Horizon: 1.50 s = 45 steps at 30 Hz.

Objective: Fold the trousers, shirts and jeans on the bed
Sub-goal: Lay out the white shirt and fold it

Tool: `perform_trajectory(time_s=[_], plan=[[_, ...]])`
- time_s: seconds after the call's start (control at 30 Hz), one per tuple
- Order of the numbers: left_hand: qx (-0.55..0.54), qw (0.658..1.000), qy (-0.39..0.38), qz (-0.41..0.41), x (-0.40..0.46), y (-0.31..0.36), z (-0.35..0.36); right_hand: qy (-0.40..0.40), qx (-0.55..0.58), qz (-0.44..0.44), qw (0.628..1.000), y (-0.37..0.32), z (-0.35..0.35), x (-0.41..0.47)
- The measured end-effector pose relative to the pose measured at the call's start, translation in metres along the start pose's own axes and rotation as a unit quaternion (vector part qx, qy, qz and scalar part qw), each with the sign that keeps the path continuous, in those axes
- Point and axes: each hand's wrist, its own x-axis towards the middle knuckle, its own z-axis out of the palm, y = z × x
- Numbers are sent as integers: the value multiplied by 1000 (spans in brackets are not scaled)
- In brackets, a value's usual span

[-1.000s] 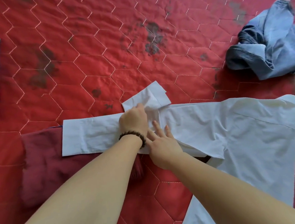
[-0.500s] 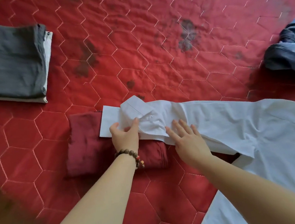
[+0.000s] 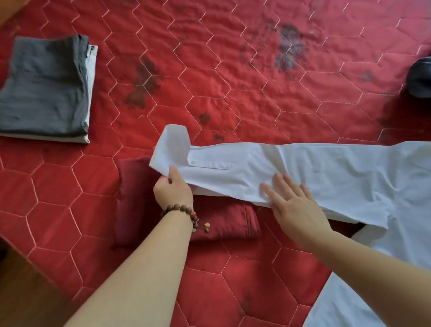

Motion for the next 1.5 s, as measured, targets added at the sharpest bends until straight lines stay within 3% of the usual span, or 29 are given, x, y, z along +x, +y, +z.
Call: perform_trajectory(time_s=[0.07, 0.2, 0.37, 0.47, 0.53, 0.6, 0.67, 0.8, 0.9, 1.03, 1.1, 1.17, 1.23, 1.37, 1.5], plan=[[18, 999, -7, -28, 5, -8, -4, 0, -2, 14, 1000, 3, 1, -1], [14, 1000, -7, 0, 7, -12, -6, 9, 0, 46, 999, 11, -1, -6], [-95, 994, -38, -34, 16, -14, -11, 23, -15, 99, 995, 22, -7, -15], [8, 999, -1, 38, 3, -10, -14, 76, 2, 101, 992, 24, -10, -17], [104, 982, 15, 160, -15, -3, -13, 67, 48, 77, 994, 25, -10, -22], [192, 937, -60, 284, -43, 5, 0, -19, 58, 17, 998, 26, -5, -32], [250, 868, -183, 388, -79, 11, 22, -59, 56, -19, 996, 31, 2, -40], [330, 702, -312, 548, -146, 6, 67, 90, 72, 34, 993, 52, -3, -56], [350, 616, -372, 599, -184, -1, 94, 120, 34, 146, 981, 92, -6, -85], [379, 536, -439, 614, -214, -12, 125, 89, 22, 259, 962, 158, -6, -134], [428, 507, -437, 607, -212, -18, 136, 52, 21, 325, 944, 187, 0, -157], [443, 499, -426, 612, -206, -23, 139, 3, 34, 404, 914, 208, 7, -179], [406, 518, -423, 623, -203, -24, 135, -2, 75, 444, 893, 218, 10, -196], [327, 625, -376, 601, -209, 1, 150, 156, 117, 452, 871, 240, -4, -195], [418, 665, -320, 531, -200, 30, 205, 211, 186, 543, 791, 284, -23, -164]])
